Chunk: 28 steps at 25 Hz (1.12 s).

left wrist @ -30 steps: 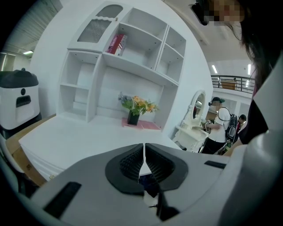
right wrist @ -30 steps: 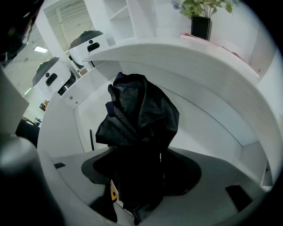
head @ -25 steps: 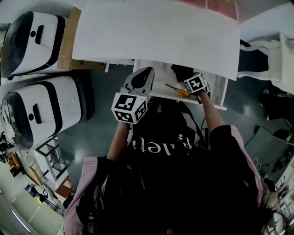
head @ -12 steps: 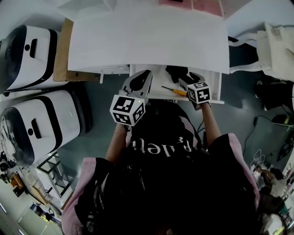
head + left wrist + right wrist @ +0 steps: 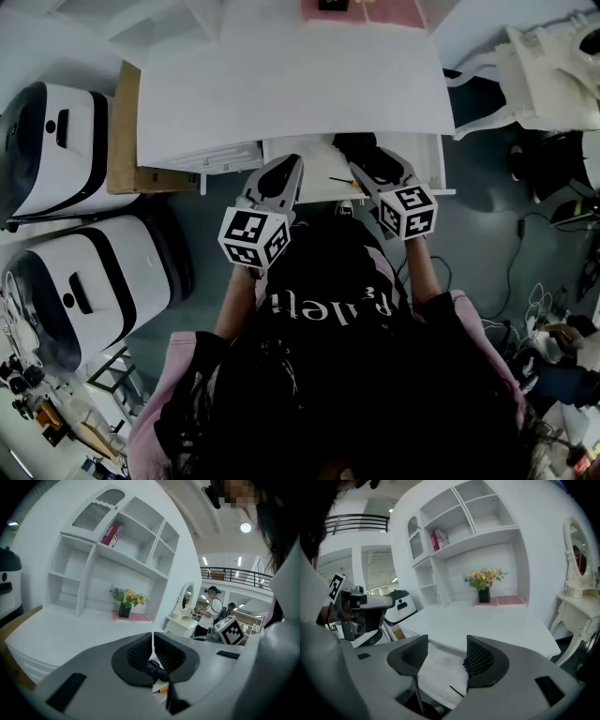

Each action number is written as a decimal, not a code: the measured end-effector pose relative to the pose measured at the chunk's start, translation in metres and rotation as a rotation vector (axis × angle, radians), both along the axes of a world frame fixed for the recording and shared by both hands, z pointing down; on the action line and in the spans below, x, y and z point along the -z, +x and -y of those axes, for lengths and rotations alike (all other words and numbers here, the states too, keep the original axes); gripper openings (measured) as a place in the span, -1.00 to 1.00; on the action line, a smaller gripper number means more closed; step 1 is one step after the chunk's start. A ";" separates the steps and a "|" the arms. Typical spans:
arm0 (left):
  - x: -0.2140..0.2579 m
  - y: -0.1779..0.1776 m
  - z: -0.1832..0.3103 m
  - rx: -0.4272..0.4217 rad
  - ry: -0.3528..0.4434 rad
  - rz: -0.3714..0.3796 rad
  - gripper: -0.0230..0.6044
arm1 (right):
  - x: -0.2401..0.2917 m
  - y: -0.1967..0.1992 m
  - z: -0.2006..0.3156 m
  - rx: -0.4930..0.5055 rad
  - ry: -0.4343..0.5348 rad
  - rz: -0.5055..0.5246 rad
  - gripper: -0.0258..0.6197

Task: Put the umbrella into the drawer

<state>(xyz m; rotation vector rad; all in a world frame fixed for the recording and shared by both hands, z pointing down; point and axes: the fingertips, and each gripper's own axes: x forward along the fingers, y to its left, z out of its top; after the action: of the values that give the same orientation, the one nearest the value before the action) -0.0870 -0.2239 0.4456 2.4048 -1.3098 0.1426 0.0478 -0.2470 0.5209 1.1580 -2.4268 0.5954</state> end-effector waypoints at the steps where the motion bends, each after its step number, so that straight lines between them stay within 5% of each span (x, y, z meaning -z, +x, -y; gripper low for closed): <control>1: 0.002 -0.003 -0.005 -0.007 0.005 -0.001 -0.85 | 0.009 -0.006 -0.006 0.000 0.022 0.003 -0.06; 9: 0.017 -0.024 -0.044 -0.090 0.054 -0.001 -0.85 | 0.051 -0.036 -0.057 -0.095 0.120 0.064 -0.06; 23: 0.016 -0.023 -0.103 -0.207 0.059 -0.041 -0.85 | 0.046 -0.065 -0.139 -0.168 0.074 0.081 -0.06; 28: 0.020 -0.012 -0.117 -0.192 0.063 -0.055 -0.85 | 0.053 -0.062 -0.153 -0.164 0.074 0.087 -0.44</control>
<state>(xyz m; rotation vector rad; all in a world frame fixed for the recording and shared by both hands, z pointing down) -0.0989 -0.1073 0.4253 2.5661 -1.0724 0.0888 -0.0137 -0.0938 0.4684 1.3992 -2.4604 0.6210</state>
